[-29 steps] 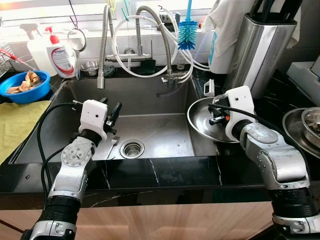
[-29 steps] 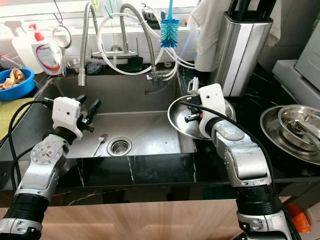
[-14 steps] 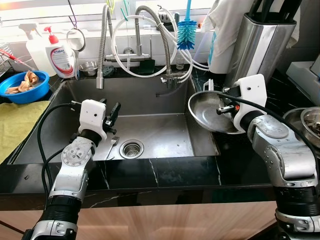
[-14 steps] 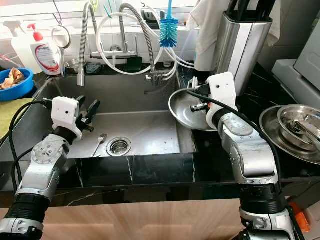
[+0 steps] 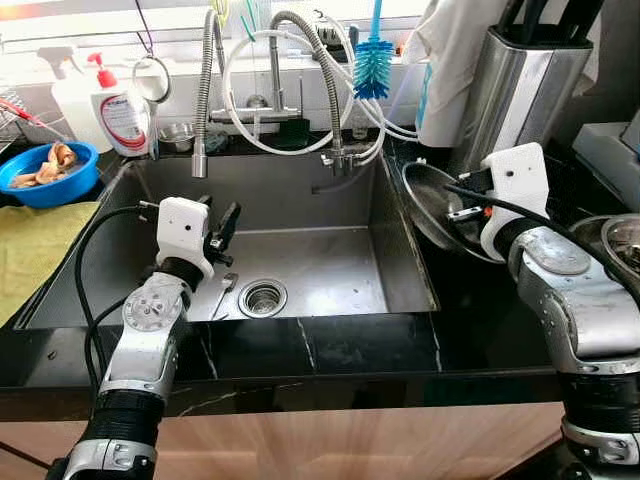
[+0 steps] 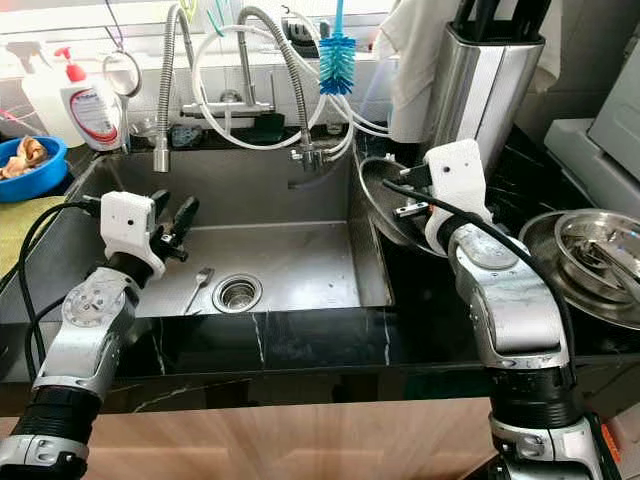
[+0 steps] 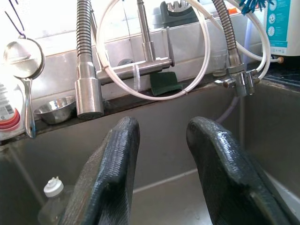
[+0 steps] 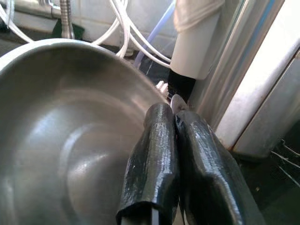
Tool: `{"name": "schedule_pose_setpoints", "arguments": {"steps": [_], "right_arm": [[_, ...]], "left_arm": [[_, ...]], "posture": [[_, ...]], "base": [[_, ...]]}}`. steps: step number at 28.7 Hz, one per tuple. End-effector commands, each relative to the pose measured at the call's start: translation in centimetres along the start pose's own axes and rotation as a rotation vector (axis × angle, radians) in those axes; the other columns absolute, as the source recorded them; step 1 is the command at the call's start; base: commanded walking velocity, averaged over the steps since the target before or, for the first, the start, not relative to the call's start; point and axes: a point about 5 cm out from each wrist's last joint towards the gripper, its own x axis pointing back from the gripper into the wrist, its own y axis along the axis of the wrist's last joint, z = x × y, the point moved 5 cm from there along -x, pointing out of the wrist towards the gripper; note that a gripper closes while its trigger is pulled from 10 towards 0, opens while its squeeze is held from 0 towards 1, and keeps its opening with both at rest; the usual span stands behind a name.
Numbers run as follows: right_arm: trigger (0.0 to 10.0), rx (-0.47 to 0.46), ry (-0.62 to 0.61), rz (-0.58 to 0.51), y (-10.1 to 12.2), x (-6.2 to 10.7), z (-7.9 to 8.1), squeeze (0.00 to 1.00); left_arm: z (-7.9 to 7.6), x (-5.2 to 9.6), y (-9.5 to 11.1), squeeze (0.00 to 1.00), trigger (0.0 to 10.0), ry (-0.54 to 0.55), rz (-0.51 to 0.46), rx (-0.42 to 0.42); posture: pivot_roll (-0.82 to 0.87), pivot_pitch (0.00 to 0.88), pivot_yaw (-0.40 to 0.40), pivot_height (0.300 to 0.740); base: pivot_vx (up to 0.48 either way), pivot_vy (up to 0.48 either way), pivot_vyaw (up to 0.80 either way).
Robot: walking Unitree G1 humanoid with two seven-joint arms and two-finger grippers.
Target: Kitchen organization
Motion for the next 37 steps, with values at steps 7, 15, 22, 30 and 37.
{"name": "schedule_pose_setpoints", "arguments": {"steps": [7,15,22,30,37], "right_arm": [[0.0,-0.054,0.004,-0.1,2.2,-0.1,-0.2,0.0],[0.0,-0.03,0.008,-0.096,2.2,0.0,-0.5,0.0],[0.0,-0.025,0.002,-0.102,2.2,0.1,-0.8,0.0],[0.0,-0.039,0.001,-0.26,5.9,0.7,-0.8,0.0],[0.0,-0.039,0.025,-0.355,8.2,1.3,-0.1,0.0]], "left_arm": [[0.6,-0.2,-0.1,0.0,10.0,0.024,0.011,0.016],[0.7,-0.2,-0.3,0.0,10.0,0.038,0.017,0.034],[0.7,-0.2,-0.3,0.0,10.0,0.041,0.017,0.039],[0.8,-0.3,-0.2,0.0,10.0,0.045,0.013,0.051],[0.6,-0.3,-0.2,0.0,10.0,0.043,0.011,0.056]], "posture": [[-0.08,0.0,0.044,0.74],[-0.08,0.0,0.041,0.74],[-0.08,0.0,0.041,0.74],[-0.08,0.0,0.042,0.74],[-0.08,0.0,0.042,0.74]], "base": [[0.0,0.0,0.0],[0.0,0.0,0.0],[0.0,0.0,0.0],[0.0,0.0,0.0],[0.0,0.0,0.0]]}}
